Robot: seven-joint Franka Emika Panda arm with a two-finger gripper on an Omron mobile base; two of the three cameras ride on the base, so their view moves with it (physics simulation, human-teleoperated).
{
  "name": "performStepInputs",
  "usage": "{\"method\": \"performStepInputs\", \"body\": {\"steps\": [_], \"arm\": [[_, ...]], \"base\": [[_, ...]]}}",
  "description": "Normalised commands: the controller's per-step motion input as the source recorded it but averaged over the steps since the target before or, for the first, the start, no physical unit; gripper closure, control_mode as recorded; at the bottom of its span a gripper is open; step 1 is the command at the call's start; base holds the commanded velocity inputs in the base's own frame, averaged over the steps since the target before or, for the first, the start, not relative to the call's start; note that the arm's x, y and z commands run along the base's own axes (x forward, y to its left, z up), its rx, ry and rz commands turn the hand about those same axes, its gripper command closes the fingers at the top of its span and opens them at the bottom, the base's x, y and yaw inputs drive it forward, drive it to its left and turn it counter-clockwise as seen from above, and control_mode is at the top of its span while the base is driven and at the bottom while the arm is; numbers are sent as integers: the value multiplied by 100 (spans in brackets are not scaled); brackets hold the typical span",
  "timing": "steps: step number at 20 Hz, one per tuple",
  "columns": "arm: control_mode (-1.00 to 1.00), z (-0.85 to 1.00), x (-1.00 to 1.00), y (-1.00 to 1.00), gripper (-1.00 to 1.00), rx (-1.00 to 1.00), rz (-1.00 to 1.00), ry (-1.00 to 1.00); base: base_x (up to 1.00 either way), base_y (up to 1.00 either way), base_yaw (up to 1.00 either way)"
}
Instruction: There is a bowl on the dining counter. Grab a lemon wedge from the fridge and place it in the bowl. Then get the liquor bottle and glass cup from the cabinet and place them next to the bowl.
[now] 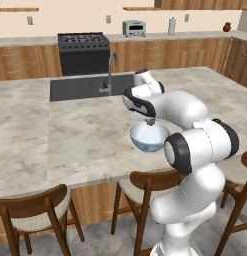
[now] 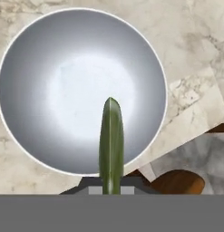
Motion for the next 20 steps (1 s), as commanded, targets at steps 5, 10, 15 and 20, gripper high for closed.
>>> {"method": "performStepInputs", "body": {"steps": [5,10,15,20], "arm": [[-100,-51,7,-27,100,10,6,0],[-100,-48,17,-12,100,9,5,0],[-100,-33,33,0,100,3,0,0],[-100,-34,19,0,100,1,0,0]], "base": [[0,0,0],[0,0,0],[0,0,0],[0,0,0]]}}
